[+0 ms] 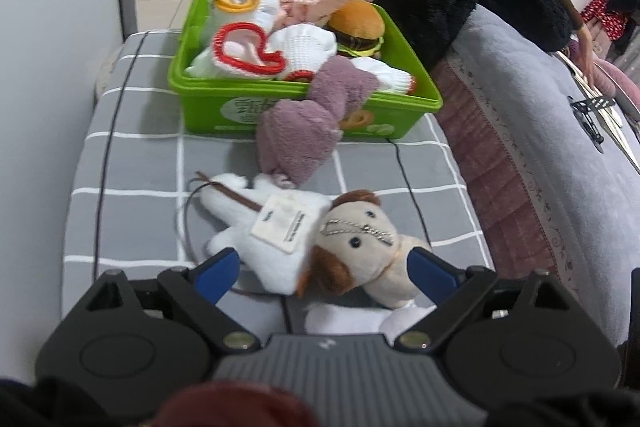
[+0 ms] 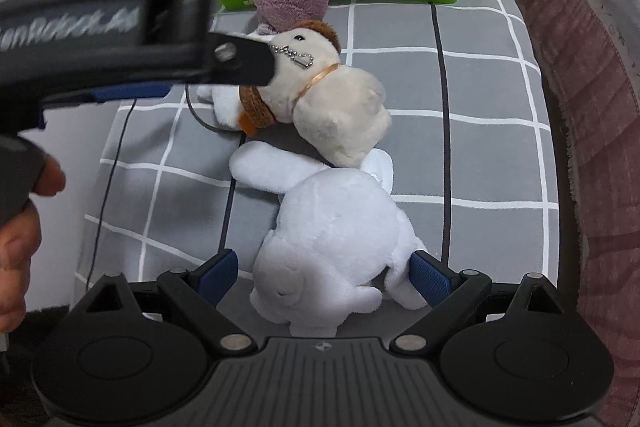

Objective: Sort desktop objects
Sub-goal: 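Grasp the white plush bunny with the right gripper, then grasp the white plush with the name tag using the left gripper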

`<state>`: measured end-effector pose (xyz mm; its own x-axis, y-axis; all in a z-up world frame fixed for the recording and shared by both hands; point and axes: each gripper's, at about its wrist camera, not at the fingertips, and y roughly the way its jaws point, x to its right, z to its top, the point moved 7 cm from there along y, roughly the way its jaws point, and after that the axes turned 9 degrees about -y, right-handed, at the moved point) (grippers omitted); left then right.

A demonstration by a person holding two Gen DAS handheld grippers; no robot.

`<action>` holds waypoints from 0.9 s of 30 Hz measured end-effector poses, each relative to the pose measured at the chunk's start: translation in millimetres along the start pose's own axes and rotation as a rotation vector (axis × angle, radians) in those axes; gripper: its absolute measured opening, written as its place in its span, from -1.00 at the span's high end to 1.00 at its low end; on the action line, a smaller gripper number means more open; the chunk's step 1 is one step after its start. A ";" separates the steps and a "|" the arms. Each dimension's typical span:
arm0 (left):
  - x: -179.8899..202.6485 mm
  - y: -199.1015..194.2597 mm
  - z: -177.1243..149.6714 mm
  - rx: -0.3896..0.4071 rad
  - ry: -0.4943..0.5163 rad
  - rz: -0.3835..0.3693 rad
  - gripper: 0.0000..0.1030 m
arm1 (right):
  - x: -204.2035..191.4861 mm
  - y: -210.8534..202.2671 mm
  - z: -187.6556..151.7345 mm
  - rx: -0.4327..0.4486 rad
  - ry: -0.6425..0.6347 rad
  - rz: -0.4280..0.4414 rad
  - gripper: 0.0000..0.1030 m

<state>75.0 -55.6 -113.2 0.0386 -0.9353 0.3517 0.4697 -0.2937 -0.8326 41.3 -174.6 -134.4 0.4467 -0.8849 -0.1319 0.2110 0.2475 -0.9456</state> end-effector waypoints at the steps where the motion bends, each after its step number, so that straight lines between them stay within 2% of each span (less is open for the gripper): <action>1: 2.2 3.0 -0.2 -0.001 0.009 -0.002 -0.82 | -0.4 1.2 -0.1 0.002 -0.007 -0.007 -0.81; 4: 5.5 10.5 -2.1 0.006 0.037 0.005 -0.82 | -0.5 3.4 -0.1 0.016 -0.023 -0.027 -0.79; 8: 7.2 13.4 -1.4 0.015 0.055 0.017 -0.82 | 3.3 3.9 -0.6 0.065 -0.060 -0.079 -0.50; 14: 19.8 11.7 7.1 0.032 0.060 -0.026 -0.84 | 7.0 -2.7 -1.1 0.063 -0.060 -0.048 -0.31; 27: 31.2 28.7 -2.6 0.017 0.177 0.032 -0.85 | 13.0 -10.5 -5.7 0.059 -0.047 -0.015 -0.30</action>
<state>87.4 -93.7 -127.3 -0.1009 -0.9648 0.2428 0.4856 -0.2608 -0.8344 39.9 -191.1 -127.9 0.4833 -0.8695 -0.1021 0.2681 0.2581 -0.9282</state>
